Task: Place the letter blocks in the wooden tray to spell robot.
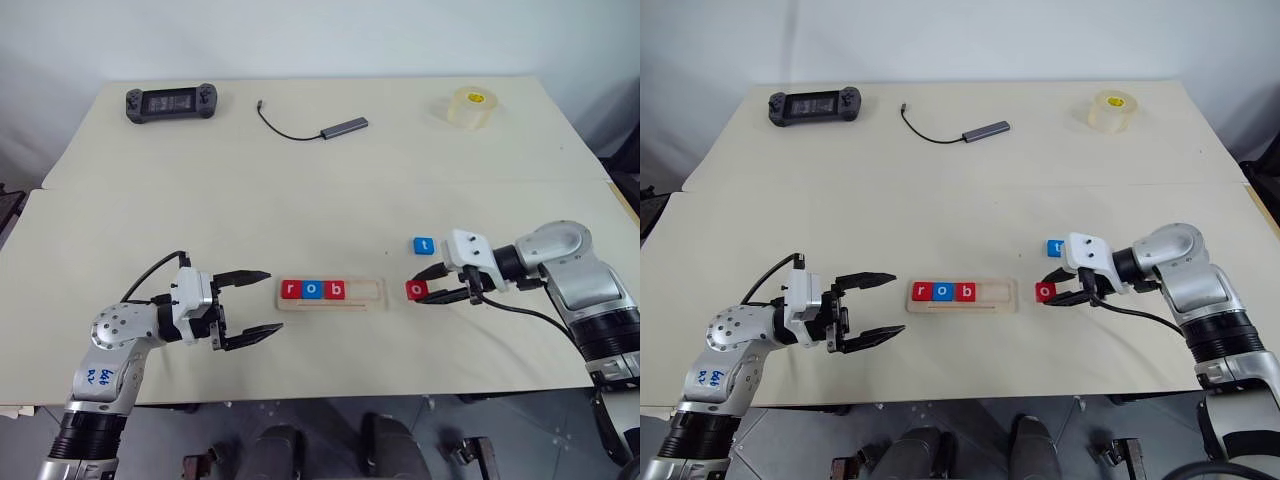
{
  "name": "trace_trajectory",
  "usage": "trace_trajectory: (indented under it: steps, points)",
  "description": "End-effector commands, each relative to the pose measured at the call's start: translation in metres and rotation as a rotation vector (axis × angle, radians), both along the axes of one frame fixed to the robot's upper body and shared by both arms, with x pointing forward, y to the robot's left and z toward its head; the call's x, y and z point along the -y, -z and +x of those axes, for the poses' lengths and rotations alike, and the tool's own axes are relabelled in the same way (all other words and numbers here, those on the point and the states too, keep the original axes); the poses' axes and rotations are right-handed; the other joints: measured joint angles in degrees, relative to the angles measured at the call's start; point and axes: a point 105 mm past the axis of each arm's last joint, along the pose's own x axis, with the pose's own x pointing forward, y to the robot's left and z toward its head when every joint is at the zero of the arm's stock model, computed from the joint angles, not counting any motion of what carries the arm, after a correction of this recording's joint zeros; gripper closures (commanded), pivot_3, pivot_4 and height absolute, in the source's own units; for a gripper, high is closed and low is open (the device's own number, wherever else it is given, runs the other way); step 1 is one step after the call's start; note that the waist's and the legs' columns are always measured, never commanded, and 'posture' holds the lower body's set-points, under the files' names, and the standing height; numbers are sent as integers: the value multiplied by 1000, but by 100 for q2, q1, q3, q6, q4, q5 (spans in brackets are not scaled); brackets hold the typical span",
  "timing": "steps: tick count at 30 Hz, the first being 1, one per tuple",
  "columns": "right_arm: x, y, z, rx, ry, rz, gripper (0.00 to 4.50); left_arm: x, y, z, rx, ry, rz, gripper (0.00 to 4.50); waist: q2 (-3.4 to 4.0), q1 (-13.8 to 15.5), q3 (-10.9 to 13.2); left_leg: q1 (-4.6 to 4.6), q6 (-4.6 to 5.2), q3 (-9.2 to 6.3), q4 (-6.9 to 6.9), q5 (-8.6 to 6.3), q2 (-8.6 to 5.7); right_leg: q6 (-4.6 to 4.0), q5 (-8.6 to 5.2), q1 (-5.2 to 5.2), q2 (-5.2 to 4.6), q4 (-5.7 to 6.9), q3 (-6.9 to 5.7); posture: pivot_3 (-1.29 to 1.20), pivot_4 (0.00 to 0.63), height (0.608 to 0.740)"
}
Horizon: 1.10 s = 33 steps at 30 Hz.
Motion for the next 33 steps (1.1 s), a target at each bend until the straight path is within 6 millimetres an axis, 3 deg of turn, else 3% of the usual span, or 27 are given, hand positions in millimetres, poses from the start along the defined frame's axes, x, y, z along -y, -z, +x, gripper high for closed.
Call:
trace_trajectory:
  steps: [1,6,19,25,28,31,33]
  points:
    - [-27,-11,-3,26,-11,23,3041,0,-8,-1,40,-8,-4,0,0,7,0,0,-1,-2,1,0,0,0,0,0,0,1,-1,0,150,740]
    - [-52,-6,-1,20,8,31,3041,0,-6,-2,34,-16,-8,0,0,31,0,-4,-1,-13,2,-1,-10,-1,0,1,-4,1,-4,0,150,740]
    - [-60,5,-1,21,2,12,3041,0,-7,-3,37,-32,-14,0,0,3,0,-5,-1,-14,0,0,-10,-1,-1,-2,0,4,-6,0,150,740]
    - [-61,7,0,24,10,16,1064,0,-7,-3,35,-33,-17,0,0,14,0,-6,0,-14,1,0,-11,-1,-1,-1,-1,4,-6,0,150,740]
    - [-56,-3,2,49,34,35,85,1,-7,-4,35,-34,-19,0,0,7,0,-6,-1,-14,1,0,-11,-1,-1,-2,-1,5,-6,0,150,740]
    - [-47,-10,1,53,53,45,194,1,-6,-3,35,-37,-19,0,0,12,0,-6,0,-14,1,0,-11,-1,-1,-2,-1,5,-6,0,150,740]
    - [-41,-9,0,47,72,42,700,0,-6,-2,36,-38,-20,0,0,16,0,-6,0,-14,1,0,-11,-1,-1,-2,-1,4,-6,0,150,740]
